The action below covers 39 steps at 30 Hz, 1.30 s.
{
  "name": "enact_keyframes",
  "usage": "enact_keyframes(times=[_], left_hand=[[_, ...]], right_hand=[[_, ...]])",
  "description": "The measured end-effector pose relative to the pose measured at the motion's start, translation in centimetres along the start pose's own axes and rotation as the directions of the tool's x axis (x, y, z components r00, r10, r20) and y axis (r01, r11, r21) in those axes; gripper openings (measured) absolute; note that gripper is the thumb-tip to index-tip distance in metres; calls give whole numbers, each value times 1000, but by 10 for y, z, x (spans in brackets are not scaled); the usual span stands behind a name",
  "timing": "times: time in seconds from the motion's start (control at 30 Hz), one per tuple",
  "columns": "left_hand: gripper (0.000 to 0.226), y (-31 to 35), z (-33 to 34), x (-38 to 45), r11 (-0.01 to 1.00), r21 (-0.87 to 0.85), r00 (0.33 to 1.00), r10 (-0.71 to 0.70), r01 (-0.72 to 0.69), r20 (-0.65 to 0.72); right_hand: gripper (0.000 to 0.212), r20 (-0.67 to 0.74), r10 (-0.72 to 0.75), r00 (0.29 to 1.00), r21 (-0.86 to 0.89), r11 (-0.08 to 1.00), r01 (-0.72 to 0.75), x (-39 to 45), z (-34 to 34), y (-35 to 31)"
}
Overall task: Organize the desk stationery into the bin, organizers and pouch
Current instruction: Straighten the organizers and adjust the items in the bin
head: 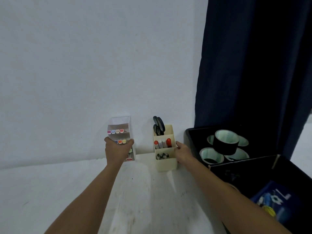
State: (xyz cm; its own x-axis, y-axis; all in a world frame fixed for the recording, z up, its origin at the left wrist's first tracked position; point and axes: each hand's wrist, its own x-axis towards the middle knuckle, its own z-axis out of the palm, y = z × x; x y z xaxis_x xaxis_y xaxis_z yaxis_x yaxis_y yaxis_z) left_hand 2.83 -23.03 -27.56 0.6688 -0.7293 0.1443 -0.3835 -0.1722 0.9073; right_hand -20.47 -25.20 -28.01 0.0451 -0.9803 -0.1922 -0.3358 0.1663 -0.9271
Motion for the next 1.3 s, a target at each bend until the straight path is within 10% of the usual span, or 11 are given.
enact_keyframes(times=[0.77,0.93,1.13,1.3], left_hand=[[74,18,11,-18,997,57,984,36,-46,173],[84,51,-3,-67,920,180,932,360,-348,-39],[74,77,53,-196,926,59,850,315,-372,422],[68,68,86,-277,939,100,764,202,-328,613]], right_hand=[[49,152,-18,988,-92,995,33,17,23,4],[41,89,-237,967,-286,924,253,0,-7,-9],[30,-123,-486,865,-484,790,375,-61,-119,9],[42,-290,-372,882,-742,670,39,-109,-232,86]])
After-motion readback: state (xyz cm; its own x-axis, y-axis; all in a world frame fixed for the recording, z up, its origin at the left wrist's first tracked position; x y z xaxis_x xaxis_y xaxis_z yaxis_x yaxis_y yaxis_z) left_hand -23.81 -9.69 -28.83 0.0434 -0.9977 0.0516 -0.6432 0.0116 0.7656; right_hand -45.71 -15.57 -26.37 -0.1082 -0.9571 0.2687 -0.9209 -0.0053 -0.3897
